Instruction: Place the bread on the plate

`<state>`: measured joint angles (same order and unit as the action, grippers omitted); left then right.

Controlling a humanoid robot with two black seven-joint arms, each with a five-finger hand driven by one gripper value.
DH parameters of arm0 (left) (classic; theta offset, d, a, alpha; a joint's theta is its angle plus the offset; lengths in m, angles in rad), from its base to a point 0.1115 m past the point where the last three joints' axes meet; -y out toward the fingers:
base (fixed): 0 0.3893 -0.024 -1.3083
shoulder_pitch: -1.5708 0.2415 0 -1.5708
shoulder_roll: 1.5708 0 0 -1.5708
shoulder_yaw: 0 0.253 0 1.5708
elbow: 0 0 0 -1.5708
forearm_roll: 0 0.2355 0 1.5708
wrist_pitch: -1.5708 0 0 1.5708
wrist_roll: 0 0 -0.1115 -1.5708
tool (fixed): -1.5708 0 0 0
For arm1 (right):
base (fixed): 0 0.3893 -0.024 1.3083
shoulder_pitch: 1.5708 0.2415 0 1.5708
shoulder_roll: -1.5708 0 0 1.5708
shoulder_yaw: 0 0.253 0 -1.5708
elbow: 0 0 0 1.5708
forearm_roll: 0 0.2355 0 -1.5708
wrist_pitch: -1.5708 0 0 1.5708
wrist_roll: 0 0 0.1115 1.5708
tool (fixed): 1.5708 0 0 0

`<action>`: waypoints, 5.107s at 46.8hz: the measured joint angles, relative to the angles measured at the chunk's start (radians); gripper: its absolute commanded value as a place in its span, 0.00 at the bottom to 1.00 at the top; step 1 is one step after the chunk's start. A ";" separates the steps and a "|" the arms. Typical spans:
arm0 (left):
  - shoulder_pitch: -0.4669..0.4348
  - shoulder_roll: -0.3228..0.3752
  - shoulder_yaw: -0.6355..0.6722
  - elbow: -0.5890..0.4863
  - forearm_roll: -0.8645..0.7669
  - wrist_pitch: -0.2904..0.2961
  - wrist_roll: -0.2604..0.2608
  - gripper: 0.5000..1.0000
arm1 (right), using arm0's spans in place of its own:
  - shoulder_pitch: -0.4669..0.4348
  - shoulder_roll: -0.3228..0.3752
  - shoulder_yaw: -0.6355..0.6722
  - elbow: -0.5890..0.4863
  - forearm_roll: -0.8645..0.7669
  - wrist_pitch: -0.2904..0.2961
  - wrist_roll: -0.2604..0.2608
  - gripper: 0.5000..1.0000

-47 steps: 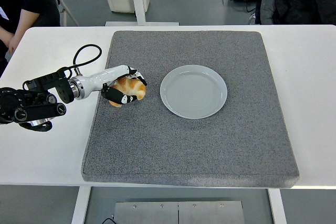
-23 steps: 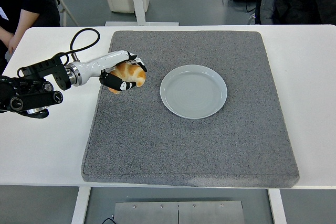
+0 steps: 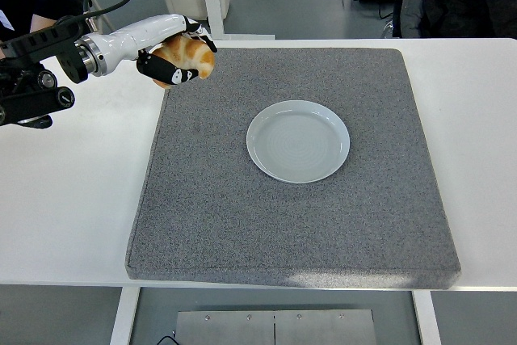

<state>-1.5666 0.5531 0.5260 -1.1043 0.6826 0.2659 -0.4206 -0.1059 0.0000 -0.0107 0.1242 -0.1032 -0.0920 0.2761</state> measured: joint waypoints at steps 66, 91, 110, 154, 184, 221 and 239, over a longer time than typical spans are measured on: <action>0.000 -0.553 -0.015 0.371 0.024 -0.009 -0.028 0.00 | 0.000 0.000 0.000 0.000 0.000 0.000 0.000 1.00; 0.123 -0.553 -0.007 0.372 0.040 -0.003 -0.029 0.00 | 0.000 0.000 0.000 0.001 0.000 0.000 0.000 1.00; 0.228 -0.553 -0.005 0.442 0.042 0.003 -0.050 0.00 | 0.000 0.000 0.000 0.003 0.000 0.000 0.000 1.00; 0.275 -0.553 -0.013 0.446 0.040 0.001 -0.050 0.42 | 0.000 0.000 0.002 0.006 0.000 0.000 0.000 1.00; 0.278 -0.553 -0.014 0.446 0.033 -0.003 -0.050 0.61 | 0.000 0.000 0.002 0.009 0.000 0.000 0.000 1.00; 0.184 -0.553 -0.201 0.438 -0.126 -0.120 -0.047 0.95 | 0.000 0.000 0.003 0.011 0.000 0.000 0.000 1.00; 0.196 -0.521 -0.374 0.443 -0.376 -0.121 -0.042 0.95 | 0.000 0.000 0.000 0.011 0.000 0.002 0.000 1.00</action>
<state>-1.3711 0.0323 0.1524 -0.6616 0.3068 0.1446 -0.4622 -0.1059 0.0000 -0.0108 0.1351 -0.1032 -0.0904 0.2762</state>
